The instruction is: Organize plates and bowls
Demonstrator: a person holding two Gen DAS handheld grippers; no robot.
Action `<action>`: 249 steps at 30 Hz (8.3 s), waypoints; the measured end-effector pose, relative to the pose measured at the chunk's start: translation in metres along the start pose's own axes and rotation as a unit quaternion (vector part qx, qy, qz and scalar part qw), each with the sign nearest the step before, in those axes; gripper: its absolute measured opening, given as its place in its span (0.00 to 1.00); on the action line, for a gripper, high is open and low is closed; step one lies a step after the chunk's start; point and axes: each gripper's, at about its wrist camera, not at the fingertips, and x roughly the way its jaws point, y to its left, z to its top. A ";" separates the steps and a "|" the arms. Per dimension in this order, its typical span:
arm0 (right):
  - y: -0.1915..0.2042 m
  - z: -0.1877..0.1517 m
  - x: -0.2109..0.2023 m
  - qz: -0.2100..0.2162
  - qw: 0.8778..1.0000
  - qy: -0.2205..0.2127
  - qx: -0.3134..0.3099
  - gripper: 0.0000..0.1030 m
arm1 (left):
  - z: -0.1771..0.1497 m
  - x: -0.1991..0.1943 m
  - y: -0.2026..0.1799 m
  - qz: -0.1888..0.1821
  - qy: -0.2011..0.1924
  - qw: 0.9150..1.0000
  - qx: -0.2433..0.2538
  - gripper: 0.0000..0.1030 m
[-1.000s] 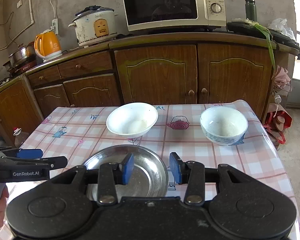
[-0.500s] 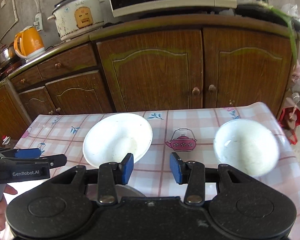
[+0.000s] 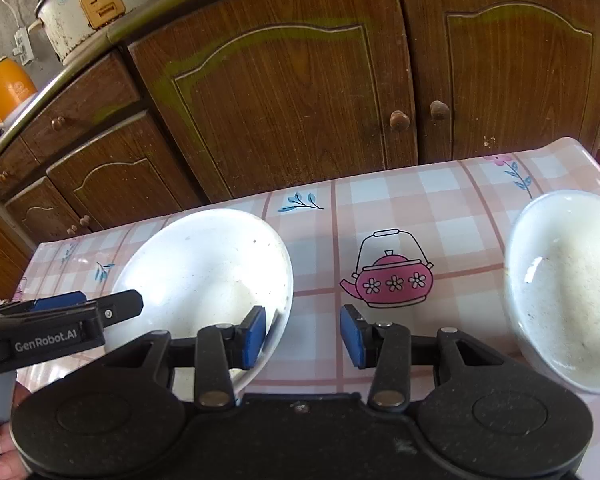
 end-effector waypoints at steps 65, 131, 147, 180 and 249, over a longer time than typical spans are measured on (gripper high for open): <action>0.135 -0.050 -0.255 0.057 0.985 -0.130 -0.099 0.19 | -0.048 -0.258 0.012 -0.003 -0.128 0.992 -0.008 0.27; 0.158 -0.131 -0.283 0.068 0.979 -0.145 -0.124 0.20 | -0.126 -0.296 0.027 0.034 -0.157 0.987 -0.005 0.32; 0.157 -0.144 -0.286 0.069 0.978 -0.147 -0.132 0.21 | -0.138 -0.299 0.029 0.033 -0.159 0.987 -0.004 0.32; 0.135 -0.172 -0.295 0.068 0.979 -0.147 -0.121 0.21 | -0.166 -0.299 0.015 0.020 -0.154 0.988 0.008 0.32; 0.059 -0.245 -0.326 0.002 0.990 -0.123 -0.072 0.21 | -0.220 -0.287 -0.047 -0.044 -0.100 0.993 0.055 0.32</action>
